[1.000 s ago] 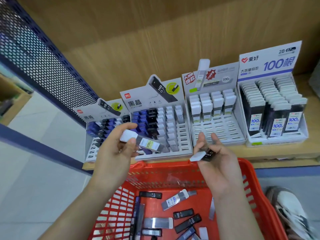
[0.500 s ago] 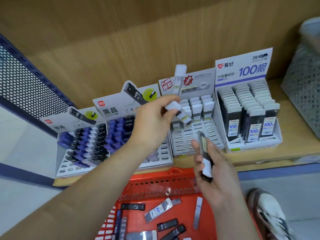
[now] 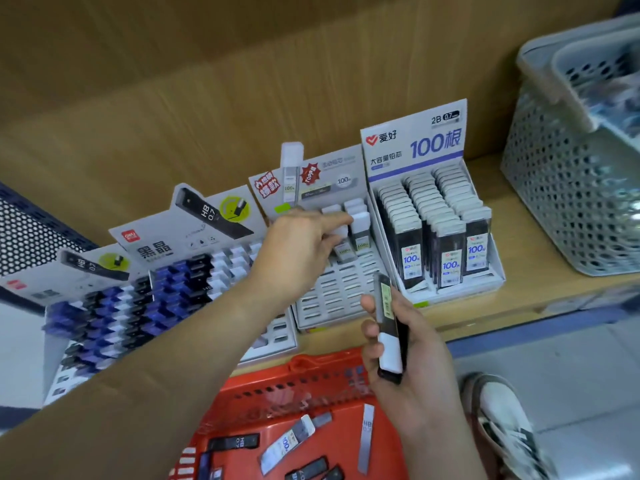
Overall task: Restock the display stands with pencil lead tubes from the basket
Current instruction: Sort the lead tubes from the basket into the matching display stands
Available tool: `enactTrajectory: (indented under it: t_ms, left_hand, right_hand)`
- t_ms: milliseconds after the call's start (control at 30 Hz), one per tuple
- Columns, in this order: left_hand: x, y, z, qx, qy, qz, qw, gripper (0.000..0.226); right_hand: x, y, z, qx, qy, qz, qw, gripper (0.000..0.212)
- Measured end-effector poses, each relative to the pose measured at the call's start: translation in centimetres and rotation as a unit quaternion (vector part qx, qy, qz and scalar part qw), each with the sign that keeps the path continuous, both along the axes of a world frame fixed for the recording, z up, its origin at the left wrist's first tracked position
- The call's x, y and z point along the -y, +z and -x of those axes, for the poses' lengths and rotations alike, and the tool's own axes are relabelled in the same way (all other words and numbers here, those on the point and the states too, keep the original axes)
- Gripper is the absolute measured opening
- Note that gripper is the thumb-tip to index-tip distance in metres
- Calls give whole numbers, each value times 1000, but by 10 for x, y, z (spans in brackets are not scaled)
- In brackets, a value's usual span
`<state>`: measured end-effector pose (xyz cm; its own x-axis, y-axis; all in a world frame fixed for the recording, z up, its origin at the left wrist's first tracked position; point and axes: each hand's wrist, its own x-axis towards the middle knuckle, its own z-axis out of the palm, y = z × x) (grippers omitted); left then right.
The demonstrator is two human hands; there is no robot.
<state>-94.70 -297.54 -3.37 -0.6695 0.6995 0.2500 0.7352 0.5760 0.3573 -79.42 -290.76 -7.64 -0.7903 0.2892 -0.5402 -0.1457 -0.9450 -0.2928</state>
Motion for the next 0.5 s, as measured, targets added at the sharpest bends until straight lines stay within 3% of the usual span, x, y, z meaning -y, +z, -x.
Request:
enactTrajectory:
  t_ms: [333,500]
  left_hand:
    - [-3,-1,9,-61,-35,63,996,30]
    - [-5,-6,7,-51,-8,27,998,28]
  right_hand:
    - [-2,1,-2,-7,-16,4,1000,33]
    - [-2,-1,-1,7,-25,4,1000,32]
